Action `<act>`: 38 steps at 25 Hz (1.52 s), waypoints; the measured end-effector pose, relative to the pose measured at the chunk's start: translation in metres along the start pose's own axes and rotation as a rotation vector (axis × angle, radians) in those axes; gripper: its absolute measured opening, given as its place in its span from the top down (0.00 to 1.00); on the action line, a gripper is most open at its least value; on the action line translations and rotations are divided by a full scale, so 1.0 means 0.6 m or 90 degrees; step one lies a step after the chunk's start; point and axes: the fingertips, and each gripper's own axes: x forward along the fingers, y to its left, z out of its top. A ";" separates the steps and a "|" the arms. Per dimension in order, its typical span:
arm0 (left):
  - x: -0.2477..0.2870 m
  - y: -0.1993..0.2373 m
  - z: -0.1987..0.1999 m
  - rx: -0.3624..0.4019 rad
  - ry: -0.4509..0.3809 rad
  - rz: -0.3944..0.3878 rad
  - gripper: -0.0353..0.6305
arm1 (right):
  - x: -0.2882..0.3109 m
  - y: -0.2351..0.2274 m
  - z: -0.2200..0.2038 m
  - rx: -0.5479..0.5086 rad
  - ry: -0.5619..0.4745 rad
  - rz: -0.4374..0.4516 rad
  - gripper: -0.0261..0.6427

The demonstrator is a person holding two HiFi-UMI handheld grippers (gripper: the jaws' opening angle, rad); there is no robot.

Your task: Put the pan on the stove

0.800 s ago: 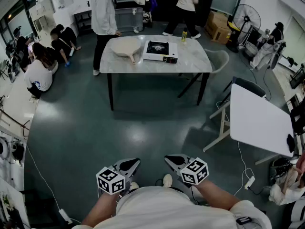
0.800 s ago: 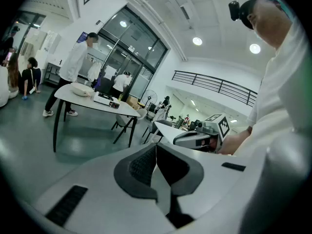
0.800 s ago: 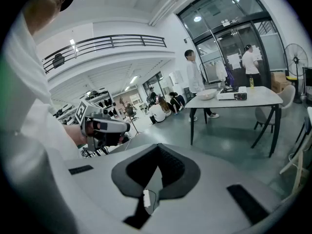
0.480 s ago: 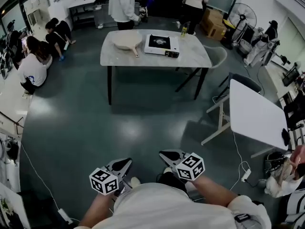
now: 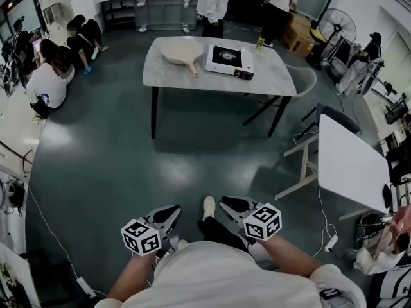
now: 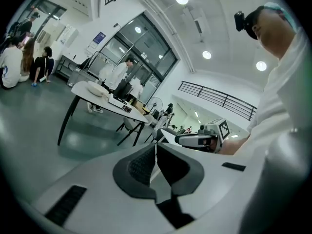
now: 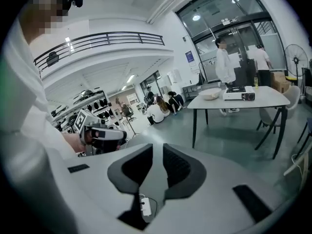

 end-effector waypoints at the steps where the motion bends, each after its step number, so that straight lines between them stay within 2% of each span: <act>1: 0.013 0.005 0.010 -0.003 -0.002 -0.007 0.91 | 0.005 -0.016 0.008 0.001 -0.001 0.000 0.83; 5: 0.092 0.050 0.068 -0.005 0.006 -0.015 0.91 | 0.033 -0.109 0.053 0.013 -0.015 0.003 0.82; 9: 0.193 0.093 0.156 0.009 0.013 0.002 0.90 | 0.056 -0.210 0.113 0.018 -0.021 0.022 0.81; 14: 0.309 0.137 0.262 -0.032 -0.009 0.000 0.79 | 0.062 -0.314 0.190 -0.002 -0.034 0.039 0.81; 20: 0.404 0.220 0.333 -0.114 -0.032 0.004 0.74 | 0.070 -0.408 0.217 0.035 -0.041 0.030 0.79; 24: 0.457 0.301 0.375 -0.173 -0.052 0.007 0.71 | 0.076 -0.460 0.236 0.054 -0.045 0.008 0.78; 31: 0.586 0.481 0.470 -0.245 -0.085 -0.010 0.65 | 0.114 -0.558 0.272 0.079 -0.027 -0.052 0.78; 35: 0.653 0.593 0.526 -0.280 -0.079 -0.012 0.62 | 0.146 -0.610 0.337 0.102 -0.036 -0.098 0.78; 38: 0.700 0.653 0.551 -0.296 -0.054 -0.011 0.61 | 0.169 -0.648 0.384 0.120 -0.034 -0.126 0.78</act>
